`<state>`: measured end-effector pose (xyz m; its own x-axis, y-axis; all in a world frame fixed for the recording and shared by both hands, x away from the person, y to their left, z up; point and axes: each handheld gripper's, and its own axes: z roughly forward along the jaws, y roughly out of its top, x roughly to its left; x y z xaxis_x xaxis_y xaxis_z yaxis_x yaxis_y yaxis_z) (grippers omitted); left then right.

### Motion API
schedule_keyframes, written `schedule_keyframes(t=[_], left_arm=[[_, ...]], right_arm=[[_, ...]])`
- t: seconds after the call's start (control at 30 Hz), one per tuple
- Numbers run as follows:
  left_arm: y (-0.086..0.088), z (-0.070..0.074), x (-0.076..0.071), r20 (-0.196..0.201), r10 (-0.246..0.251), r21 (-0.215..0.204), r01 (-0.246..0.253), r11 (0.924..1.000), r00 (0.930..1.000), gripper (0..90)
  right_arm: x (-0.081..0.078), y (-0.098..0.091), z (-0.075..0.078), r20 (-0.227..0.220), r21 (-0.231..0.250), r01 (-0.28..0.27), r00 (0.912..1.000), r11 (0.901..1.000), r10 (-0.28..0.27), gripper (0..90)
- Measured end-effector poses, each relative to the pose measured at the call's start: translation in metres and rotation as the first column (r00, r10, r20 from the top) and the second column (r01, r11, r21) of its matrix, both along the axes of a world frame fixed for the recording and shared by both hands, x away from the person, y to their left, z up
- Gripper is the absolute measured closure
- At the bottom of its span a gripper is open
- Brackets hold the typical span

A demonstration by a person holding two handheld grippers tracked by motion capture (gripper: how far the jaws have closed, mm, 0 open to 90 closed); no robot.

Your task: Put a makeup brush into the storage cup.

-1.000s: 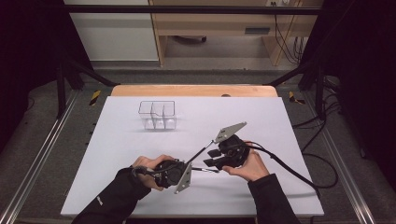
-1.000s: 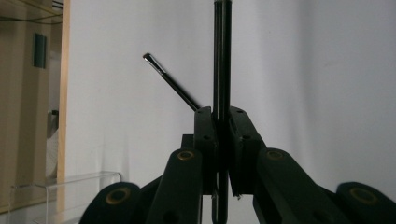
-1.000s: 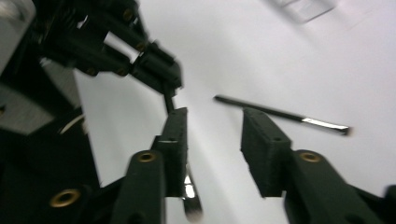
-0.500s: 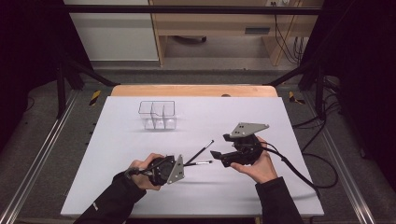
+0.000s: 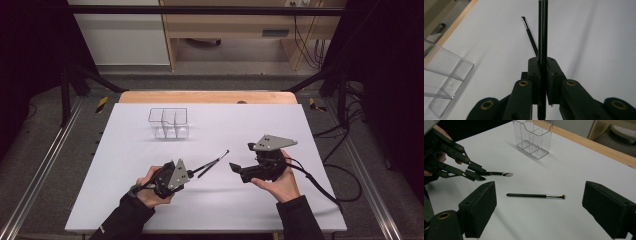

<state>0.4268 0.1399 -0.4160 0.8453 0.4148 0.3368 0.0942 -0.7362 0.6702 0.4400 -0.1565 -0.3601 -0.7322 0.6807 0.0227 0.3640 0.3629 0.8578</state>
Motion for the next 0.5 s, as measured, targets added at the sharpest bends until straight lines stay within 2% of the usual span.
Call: schedule_keyframes(t=[0.13, 0.23, 0.37, 0.5], left_arm=[[0.002, 0.000, -0.001, -0.022, 0.028, -0.061, -0.029, 0.9977, 0.9994, 82.8], [0.002, -0.002, -0.002, -0.036, 0.056, -0.102, -0.059, 0.9930, 0.9978, 82.8], [0.004, -0.005, -0.003, -0.055, 0.098, -0.166, -0.106, 0.9803, 0.9936, 82.8], [0.005, -0.008, -0.004, -0.073, 0.135, -0.228, -0.148, 0.9622, 0.9881, 82.8]], right_arm=[[-0.003, 0.000, -0.003, 0.005, 0.028, 0.017, 0.9998, 0.9995, -0.017, 12.3], [-0.004, 0.000, -0.005, 0.005, 0.049, 0.024, 0.9997, 0.9985, -0.024, 12.1], [-0.005, 0.003, -0.010, -0.003, 0.071, 0.029, 0.9996, 0.9971, -0.028, 12.0], [-0.006, 0.007, -0.014, -0.011, 0.082, 0.037, 0.9993, 0.9960, -0.036, 12.4]])
